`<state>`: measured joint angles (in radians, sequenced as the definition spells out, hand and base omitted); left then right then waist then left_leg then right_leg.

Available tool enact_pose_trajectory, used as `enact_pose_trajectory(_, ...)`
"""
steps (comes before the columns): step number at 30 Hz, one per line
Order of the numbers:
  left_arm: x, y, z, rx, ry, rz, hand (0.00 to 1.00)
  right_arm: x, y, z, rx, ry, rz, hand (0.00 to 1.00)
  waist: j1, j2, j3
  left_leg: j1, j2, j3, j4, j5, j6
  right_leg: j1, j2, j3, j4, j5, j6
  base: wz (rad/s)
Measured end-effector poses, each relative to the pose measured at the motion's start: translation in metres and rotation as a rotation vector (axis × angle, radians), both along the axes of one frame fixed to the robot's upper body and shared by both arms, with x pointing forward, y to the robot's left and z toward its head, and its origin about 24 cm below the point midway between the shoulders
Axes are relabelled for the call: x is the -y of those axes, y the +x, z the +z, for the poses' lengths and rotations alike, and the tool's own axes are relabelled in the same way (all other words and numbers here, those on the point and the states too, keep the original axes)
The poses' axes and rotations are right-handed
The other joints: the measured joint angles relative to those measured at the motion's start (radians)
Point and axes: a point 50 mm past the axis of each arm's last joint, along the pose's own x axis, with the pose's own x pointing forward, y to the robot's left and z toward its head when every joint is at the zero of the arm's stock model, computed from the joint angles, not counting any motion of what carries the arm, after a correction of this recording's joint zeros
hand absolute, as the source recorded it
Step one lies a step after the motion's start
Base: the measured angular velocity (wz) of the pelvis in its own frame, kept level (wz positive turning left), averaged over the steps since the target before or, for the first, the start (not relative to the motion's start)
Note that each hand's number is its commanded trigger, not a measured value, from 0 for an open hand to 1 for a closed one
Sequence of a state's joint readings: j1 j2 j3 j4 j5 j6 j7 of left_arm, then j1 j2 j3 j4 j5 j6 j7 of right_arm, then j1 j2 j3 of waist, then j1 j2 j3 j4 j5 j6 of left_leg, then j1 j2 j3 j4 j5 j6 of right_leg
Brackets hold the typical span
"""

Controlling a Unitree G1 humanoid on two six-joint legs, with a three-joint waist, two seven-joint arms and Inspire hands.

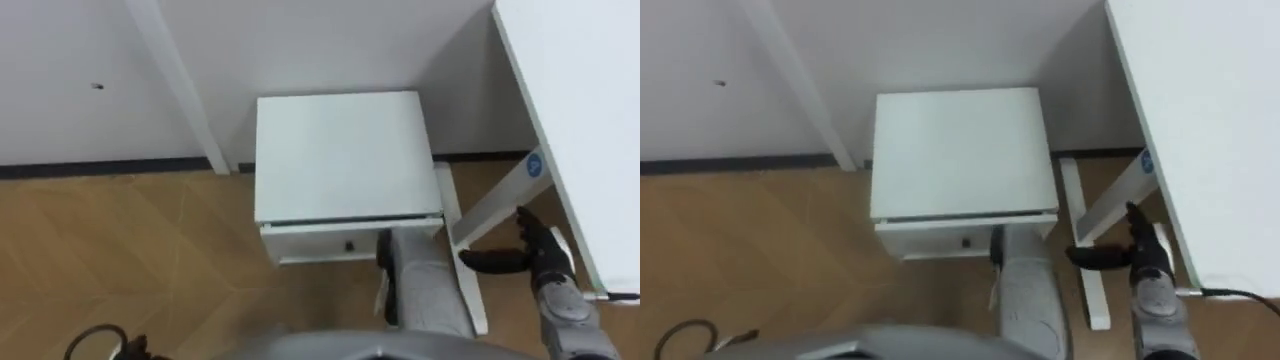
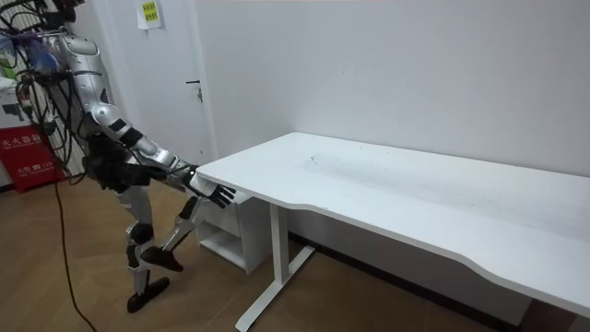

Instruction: Put apple and close drawer

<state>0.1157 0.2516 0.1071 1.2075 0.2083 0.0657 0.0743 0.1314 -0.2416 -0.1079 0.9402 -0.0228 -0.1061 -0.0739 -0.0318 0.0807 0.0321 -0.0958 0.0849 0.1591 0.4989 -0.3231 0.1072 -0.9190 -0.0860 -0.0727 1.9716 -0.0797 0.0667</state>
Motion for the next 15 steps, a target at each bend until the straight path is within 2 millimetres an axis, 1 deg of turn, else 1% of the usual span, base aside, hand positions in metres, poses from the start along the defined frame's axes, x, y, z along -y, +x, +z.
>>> enact_pose_trajectory(1,0.0,0.0,0.0,0.007,0.005,0.008,0.0,0.003,-0.006,-0.002,-0.025,-0.001,-0.012,0.0,-0.001,-0.035,-0.0008,-0.045,-0.013,0.021,0.093,-0.061,0.023,0.039,-0.039,0.042,-0.053,-0.024,-0.007,0.16)
enact_pose_trajectory(2,0.009,-0.008,-0.003,-0.005,-0.02,0.02,0.0,0.008,-0.014,-0.004,-0.066,-0.009,-0.037,0.0,0.001,-0.026,-0.0074,-0.069,-0.016,0.018,0.142,-0.091,0.032,0.14,-0.051,0.039,-0.199,-0.029,-0.018,0.16)
enact_pose_trajectory(3,0.013,-0.012,-0.004,-0.009,-0.031,0.025,0.0,0.009,-0.018,-0.005,-0.082,-0.008,-0.049,0.0,0.001,-0.023,-0.0104,-0.071,-0.016,0.019,0.139,-0.094,0.032,0.207,-0.051,0.034,-0.302,-0.029,-0.016,0.04)
enact_pose_trajectory(4,0.019,-0.029,-0.006,-0.039,-0.047,0.047,0.0,0.007,-0.025,-0.009,-0.112,0.006,-0.071,0.0,0.005,-0.017,-0.0144,-0.061,-0.022,0.018,0.109,-0.081,0.018,0.363,-0.051,0.017,-0.571,-0.029,-0.006,-0.1)
enact_pose_trajectory(5,0.018,-0.042,-0.006,-0.069,-0.042,0.062,0.0,0.003,-0.034,-0.014,-0.15,0.024,-0.077,0.0,0.012,-0.042,-0.0224,-0.035,-0.05,0.018,0.05,-0.055,0.007,0.529,-0.058,0.009,-0.868,-0.042,0.012,-0.06)
enact_pose_trajectory(6,0.017,-0.046,-0.005,-0.08,-0.033,0.067,0.0,0.0,-0.039,-0.017,-0.171,0.036,-0.077,0.0,0.013,-0.05,-0.0251,-0.026,-0.064,0.016,0.023,-0.038,0.012,0.608,-0.064,-0.002,-1.011,-0.055,0.019,0.14)
enact_pose_trajectory(7,0.015,-0.047,-0.004,-0.083,-0.02,0.069,0.0,-0.005,-0.047,-0.021,-0.206,0.056,-0.08,0.0,0.019,-0.079,-0.0269,-0.017,-0.08,0.012,-0.021,-0.01,0.009,0.741,-0.06,-0.028,-1.265,-0.114,0.014,0.2)
enact_pose_trajectory(8,0.016,-0.045,-0.005,-0.077,-0.018,0.069,0.0,-0.007,-0.051,-0.023,-0.225,0.06,-0.075,0.0,0.032,-0.078,-0.0289,-0.015,-0.082,0.012,-0.043,0.003,0.004,0.791,-0.056,-0.04,-1.371,-0.133,0.018,0.04)
enact_pose_trajectory(9,0.016,-0.039,-0.004,-0.055,-0.016,0.064,0.0,-0.01,-0.055,-0.025,-0.249,0.071,-0.077,0.0,0.059,-0.081,-0.034,-0.012,-0.08,0.014,-0.086,0.027,-0.009,0.857,-0.033,-0.043,-1.537,-0.13,0.017,-0.14)
enact_pose_trajectory(10,0.013,-0.033,-0.003,-0.03,0.001,0.06,0.0,-0.015,-0.054,-0.028,-0.267,0.085,-0.066,0.0,0.066,-0.097,-0.0351,-0.002,-0.086,0.018,-0.127,0.05,-0.018,0.912,-0.029,-0.055,-1.665,-0.123,0.012,-0.12)
enact_pose_trajectory(11,0.011,-0.03,-0.002,-0.019,0.011,0.058,0.0,-0.017,-0.056,-0.03,-0.282,0.091,-0.061,0.0,0.065,-0.108,-0.0355,0.001,-0.089,0.018,-0.141,0.056,-0.023,0.935,-0.028,-0.063,-1.715,-0.12,0.014,0.0)
enact_pose_trajectory(12,0.01,-0.026,-0.002,-0.001,0.027,0.056,0.0,-0.02,-0.057,-0.031,-0.297,0.101,-0.063,0.0,0.066,-0.126,-0.0379,0.006,-0.09,0.016,-0.152,0.062,-0.032,0.964,-0.023,-0.075,-1.773,-0.116,0.018,0.0)
enact_pose_trajectory(13,0.011,-0.023,-0.002,0.01,0.032,0.055,0.0,-0.02,-0.057,-0.032,-0.302,0.109,-0.062,0.0,0.067,-0.133,-0.0355,0.021,-0.083,0.015,-0.159,0.069,-0.043,0.978,-0.014,-0.077,-1.787,-0.108,0.011,0.0)
enact_pose_trajectory(14,0.012,-0.019,-0.002,0.026,0.03,0.051,0.0,-0.02,-0.058,-0.032,-0.301,0.112,-0.063,0.0,0.064,-0.131,-0.0324,0.028,-0.077,0.013,-0.161,0.07,-0.049,0.987,-0.006,-0.082,-1.79,-0.108,0.009,0.0)
enact_pose_trajectory(15,0.013,-0.017,-0.002,0.034,0.026,0.051,0.0,-0.02,-0.058,-0.032,-0.3,0.115,-0.071,0.0,0.064,-0.131,-0.0327,0.031,-0.077,0.004,-0.162,0.069,-0.053,0.992,-0.001,-0.088,-1.792,-0.106,0.007,0.07)
